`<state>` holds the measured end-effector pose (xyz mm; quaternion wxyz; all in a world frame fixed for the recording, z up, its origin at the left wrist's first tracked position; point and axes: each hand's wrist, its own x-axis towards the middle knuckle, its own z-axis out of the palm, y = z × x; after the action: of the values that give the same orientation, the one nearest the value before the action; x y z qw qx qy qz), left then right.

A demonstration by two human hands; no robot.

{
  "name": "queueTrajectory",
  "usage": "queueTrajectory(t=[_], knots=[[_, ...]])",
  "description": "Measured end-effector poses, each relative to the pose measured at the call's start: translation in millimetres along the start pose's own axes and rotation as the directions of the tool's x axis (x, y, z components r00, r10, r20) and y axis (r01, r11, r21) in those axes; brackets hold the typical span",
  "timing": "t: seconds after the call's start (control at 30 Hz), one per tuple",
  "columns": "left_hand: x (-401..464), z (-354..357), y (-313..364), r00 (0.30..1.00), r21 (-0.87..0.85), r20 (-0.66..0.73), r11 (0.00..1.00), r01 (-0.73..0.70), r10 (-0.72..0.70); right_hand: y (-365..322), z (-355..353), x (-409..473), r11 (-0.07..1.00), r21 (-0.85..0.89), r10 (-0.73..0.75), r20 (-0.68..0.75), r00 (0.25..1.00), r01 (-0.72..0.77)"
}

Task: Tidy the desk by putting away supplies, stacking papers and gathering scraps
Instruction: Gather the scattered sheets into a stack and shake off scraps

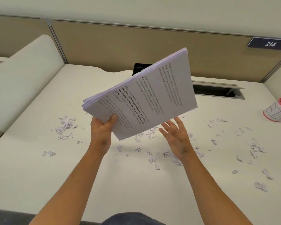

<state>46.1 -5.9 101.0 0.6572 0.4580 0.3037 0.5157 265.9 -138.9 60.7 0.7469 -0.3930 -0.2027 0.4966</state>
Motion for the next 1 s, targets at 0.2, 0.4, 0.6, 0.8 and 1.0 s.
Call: queueTrajectory(t=[0.2,0.4,0.6,0.8,1.0], knots=[[-16.5,17.5,-15.1,0.993,-0.063,0.040,0.992,0.111,-0.108,-2.7,43.2,-0.5,0.995,0.053,-0.084,-0.012,0.996,0.084],[-19.2,14.2,-21.4,0.983,-0.040,-0.005,0.982,0.183,-0.184,-21.4,44.4,3.6,0.979,-0.119,-0.178,-0.097,0.979,0.167],[-8.5,-3.6,-9.2,0.994,0.119,-0.079,0.989,0.082,-0.073,-47.3,31.4,7.1,0.870,-0.442,-0.292,-0.108,0.950,0.217],[-1.5,1.6,-1.4,0.984,0.476,0.157,0.879,-0.002,-0.083,-54.7,27.9,7.6,0.792,-0.556,-0.299,0.002,0.954,0.250],[-0.1,23.4,12.0,0.972,0.453,0.222,0.891,-0.031,-0.079,-52.4,27.6,5.7,0.756,-0.622,-0.244,0.025,0.970,0.206]])
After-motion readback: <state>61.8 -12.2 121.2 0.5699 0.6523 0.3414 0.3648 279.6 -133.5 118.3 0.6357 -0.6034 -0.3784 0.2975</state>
